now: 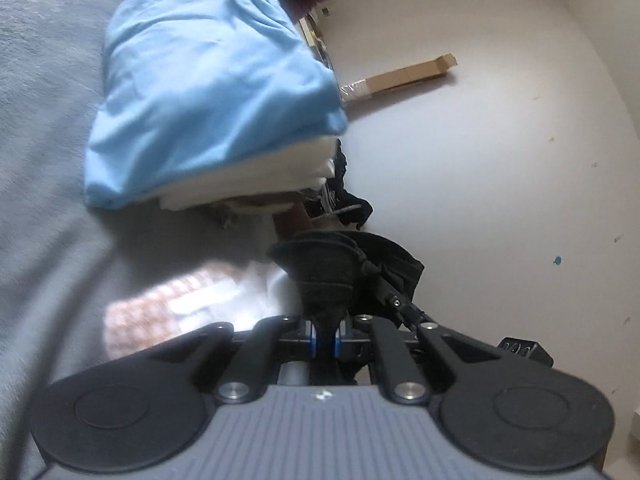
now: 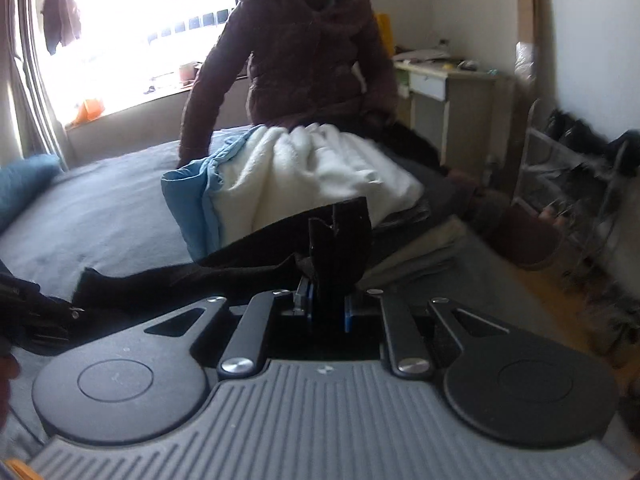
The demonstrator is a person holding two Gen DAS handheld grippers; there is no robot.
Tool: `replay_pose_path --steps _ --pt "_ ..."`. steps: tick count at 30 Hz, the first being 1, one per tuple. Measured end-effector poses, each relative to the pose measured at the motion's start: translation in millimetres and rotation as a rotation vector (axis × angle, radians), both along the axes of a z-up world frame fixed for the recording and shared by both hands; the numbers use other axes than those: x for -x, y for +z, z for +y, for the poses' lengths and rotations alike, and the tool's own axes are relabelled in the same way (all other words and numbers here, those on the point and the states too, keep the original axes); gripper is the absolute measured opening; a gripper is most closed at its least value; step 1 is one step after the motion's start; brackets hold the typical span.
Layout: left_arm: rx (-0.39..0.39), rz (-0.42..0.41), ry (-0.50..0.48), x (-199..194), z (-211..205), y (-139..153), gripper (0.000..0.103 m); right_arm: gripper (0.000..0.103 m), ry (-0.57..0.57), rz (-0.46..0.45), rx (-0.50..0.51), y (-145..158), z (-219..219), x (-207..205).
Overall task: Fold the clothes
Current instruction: 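Lift the folded black shirt with the right gripper toward the clothes pile, then lower the black shirt onto the clothes stack and open the right gripper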
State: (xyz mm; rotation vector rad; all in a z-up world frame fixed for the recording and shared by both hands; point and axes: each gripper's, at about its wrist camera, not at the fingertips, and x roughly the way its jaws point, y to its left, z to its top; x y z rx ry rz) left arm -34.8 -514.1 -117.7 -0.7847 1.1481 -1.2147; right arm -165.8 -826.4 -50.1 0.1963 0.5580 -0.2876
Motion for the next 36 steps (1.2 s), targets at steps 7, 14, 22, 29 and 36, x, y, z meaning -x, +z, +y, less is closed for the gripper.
replay_pose_path --steps 7,14,22,29,36 --pt "-0.020 0.050 -0.013 -4 -2 -19 0.008 0.020 0.022 0.098 -0.097 -19 -6 -33" --pt "-0.024 0.079 -0.020 -13 2 -19 0.012 0.049 -0.173 -0.057 -0.178 -2 -21 3" --pt "-0.058 0.024 -0.008 -16 -5 -4 0.017 0.049 -0.111 -0.078 0.067 46 65 123" --pt "-0.118 -0.033 0.027 -19 -4 7 0.015 0.047 0.038 0.125 0.356 11 171 188" --pt "-0.135 -0.079 0.047 -15 -4 20 0.013 0.041 0.195 0.268 0.445 -24 213 183"
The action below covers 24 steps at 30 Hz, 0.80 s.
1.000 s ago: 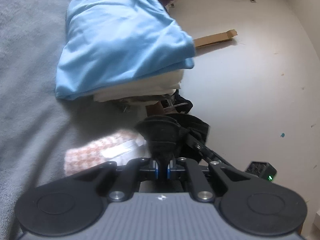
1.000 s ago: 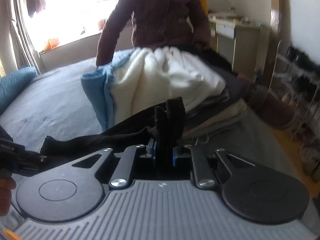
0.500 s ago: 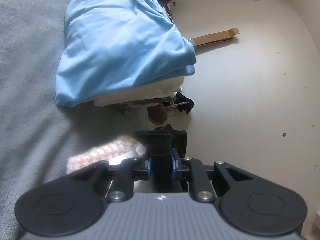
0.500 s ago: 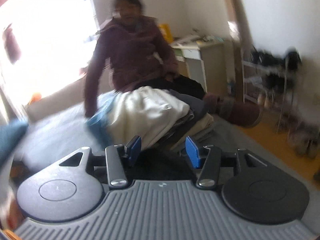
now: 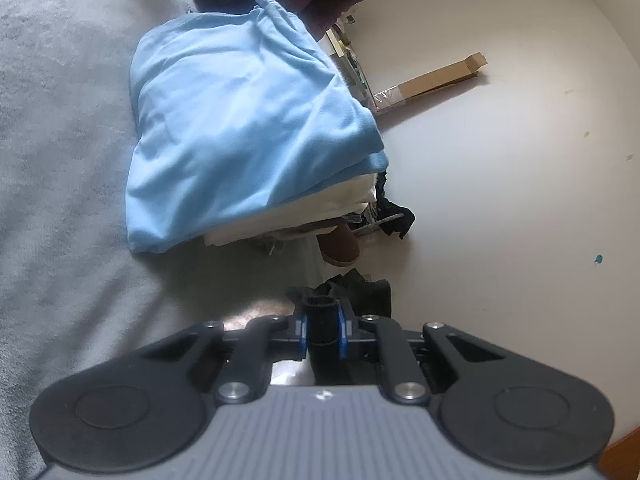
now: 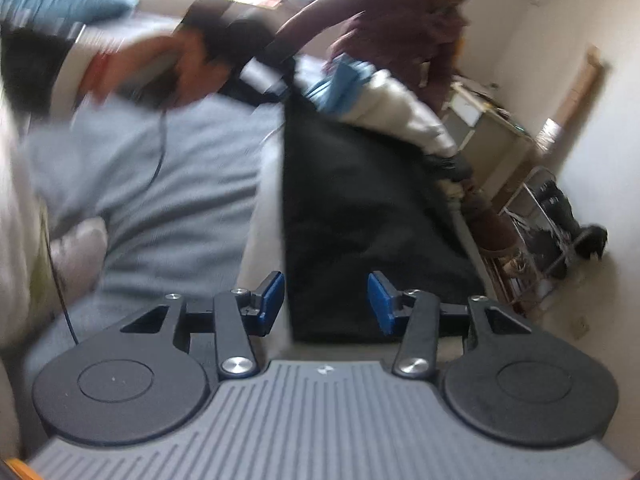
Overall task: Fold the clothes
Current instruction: 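Lower the black shirt onto the clothes stack and open the right gripper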
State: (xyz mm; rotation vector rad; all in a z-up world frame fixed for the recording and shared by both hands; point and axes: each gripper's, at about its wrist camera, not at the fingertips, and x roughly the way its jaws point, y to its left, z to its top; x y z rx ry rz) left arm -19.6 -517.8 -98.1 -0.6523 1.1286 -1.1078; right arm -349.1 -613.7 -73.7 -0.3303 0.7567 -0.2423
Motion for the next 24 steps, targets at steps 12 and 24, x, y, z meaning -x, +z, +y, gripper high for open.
replay_pose_path --steps 12,24 --pt "-0.016 -0.046 0.009 4 -3 3 0.012 0.007 -0.013 0.065 0.014 -14 -1 -7" --pt "-0.023 -0.147 0.008 0 -7 22 0.007 0.003 -0.018 -0.133 -0.202 40 -4 12"
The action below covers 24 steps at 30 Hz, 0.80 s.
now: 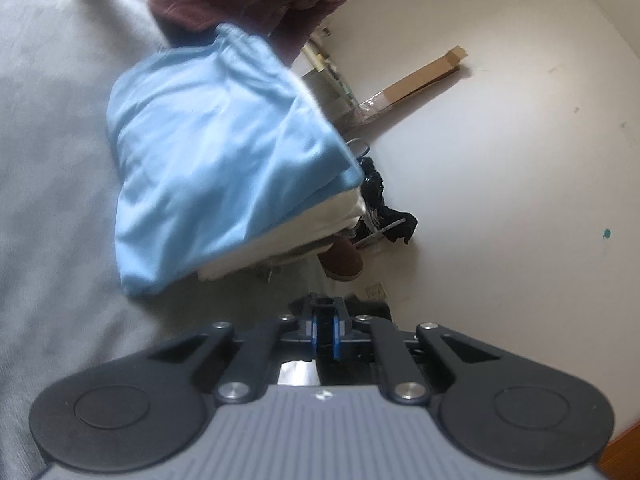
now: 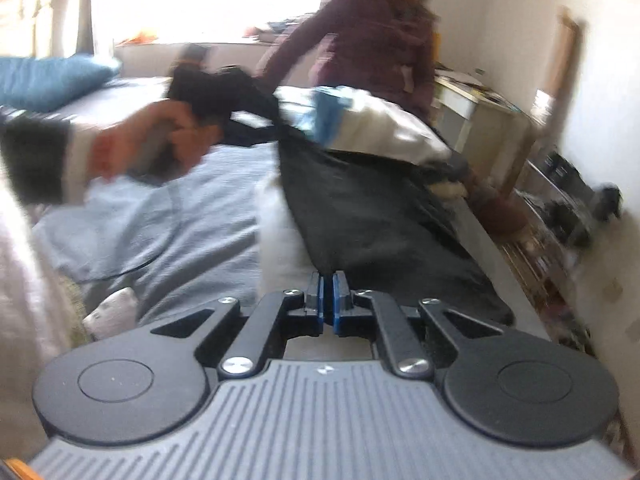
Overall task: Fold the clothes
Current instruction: 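Lower the black shirt onto the clothes stack and open the right gripper, then withdraw both open grippers away from the clothes stack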
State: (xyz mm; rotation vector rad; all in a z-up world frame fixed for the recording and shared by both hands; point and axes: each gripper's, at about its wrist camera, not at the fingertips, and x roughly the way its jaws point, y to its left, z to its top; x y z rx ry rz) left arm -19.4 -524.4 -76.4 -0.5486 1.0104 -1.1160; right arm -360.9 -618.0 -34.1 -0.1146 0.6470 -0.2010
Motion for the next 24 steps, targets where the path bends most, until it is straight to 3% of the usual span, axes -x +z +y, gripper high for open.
replay_pose_path --steps 4,8,10,11,13,14,18,21,24 --pt "-0.046 -0.020 0.012 -5 1 -1 0.007 0.003 0.117 0.093 0.007 -20 23 -15" --pt "-0.090 -0.044 0.004 -6 1 -7 0.007 0.004 0.135 0.165 0.042 -50 27 -28" --pt "-0.104 -0.036 0.002 -9 3 -10 0.009 0.006 0.110 0.198 -0.013 -57 19 -30" --pt "-0.110 -0.030 0.007 -11 4 -11 0.014 0.008 0.102 0.194 -0.046 -55 16 -29" --pt "-0.112 -0.023 0.039 -15 10 -11 0.029 0.023 0.112 0.180 -0.126 -49 13 -23" --pt "-0.116 -0.025 0.063 -18 14 -10 0.039 0.033 0.123 0.164 -0.156 -44 11 -20" --pt "-0.113 -0.113 0.159 -16 33 11 0.042 0.035 0.099 -0.021 -0.238 -17 -12 -8" --pt "-0.090 -0.283 0.147 8 38 39 0.042 0.035 -0.117 -0.207 -0.272 -3 -48 -2" --pt "-0.067 -0.489 -0.010 51 29 61 0.043 0.033 -0.355 -0.243 -0.248 -5 -80 -8"
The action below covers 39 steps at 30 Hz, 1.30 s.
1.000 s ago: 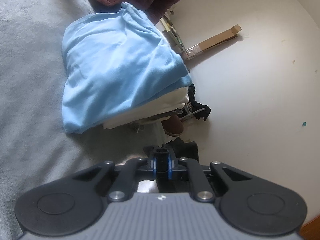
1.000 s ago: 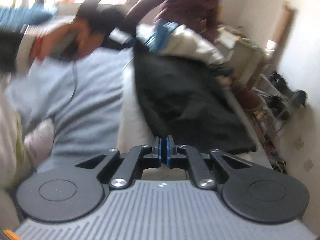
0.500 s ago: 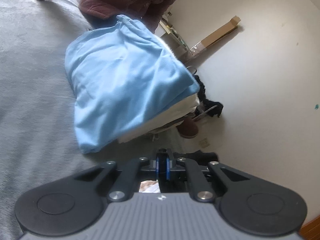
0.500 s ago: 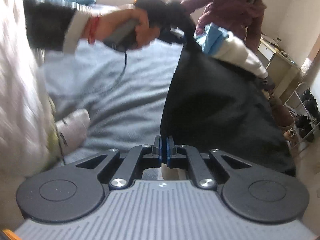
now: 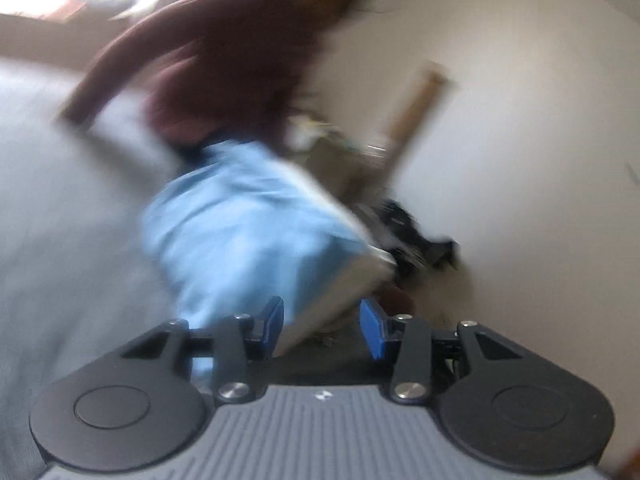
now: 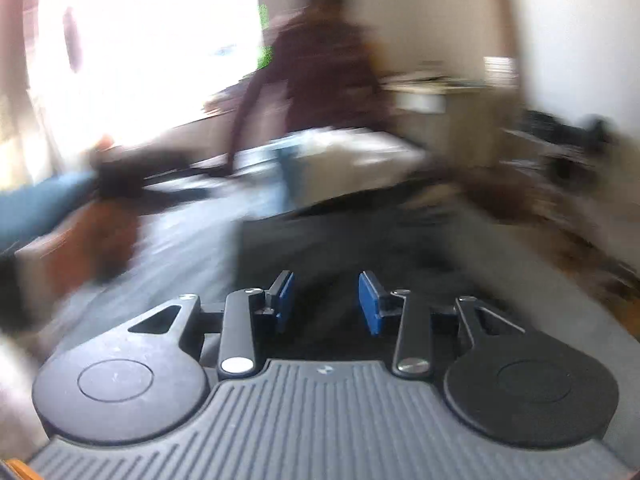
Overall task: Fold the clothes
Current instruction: 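Withdraw both open grippers away from the clothes stack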
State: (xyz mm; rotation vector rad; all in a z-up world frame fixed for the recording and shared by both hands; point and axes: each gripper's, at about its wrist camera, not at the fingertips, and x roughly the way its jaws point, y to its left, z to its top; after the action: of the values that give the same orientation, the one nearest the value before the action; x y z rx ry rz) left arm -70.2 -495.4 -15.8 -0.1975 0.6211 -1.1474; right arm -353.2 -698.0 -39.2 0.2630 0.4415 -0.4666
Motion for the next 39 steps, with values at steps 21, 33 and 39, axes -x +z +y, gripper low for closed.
replay_pose_path --steps 21,33,39 --pt "-0.186 -0.221 -0.346 84 -46 -46 0.040 0.019 -0.073 0.213 -0.158 -18 -101 -147" --pt "-0.022 -0.162 -0.269 59 -11 -41 0.040 0.024 -0.111 0.093 -0.378 -28 -131 -183" --pt "-0.121 0.026 -0.218 14 -27 -50 0.039 0.028 -0.040 -0.007 -0.435 2 -93 -110"
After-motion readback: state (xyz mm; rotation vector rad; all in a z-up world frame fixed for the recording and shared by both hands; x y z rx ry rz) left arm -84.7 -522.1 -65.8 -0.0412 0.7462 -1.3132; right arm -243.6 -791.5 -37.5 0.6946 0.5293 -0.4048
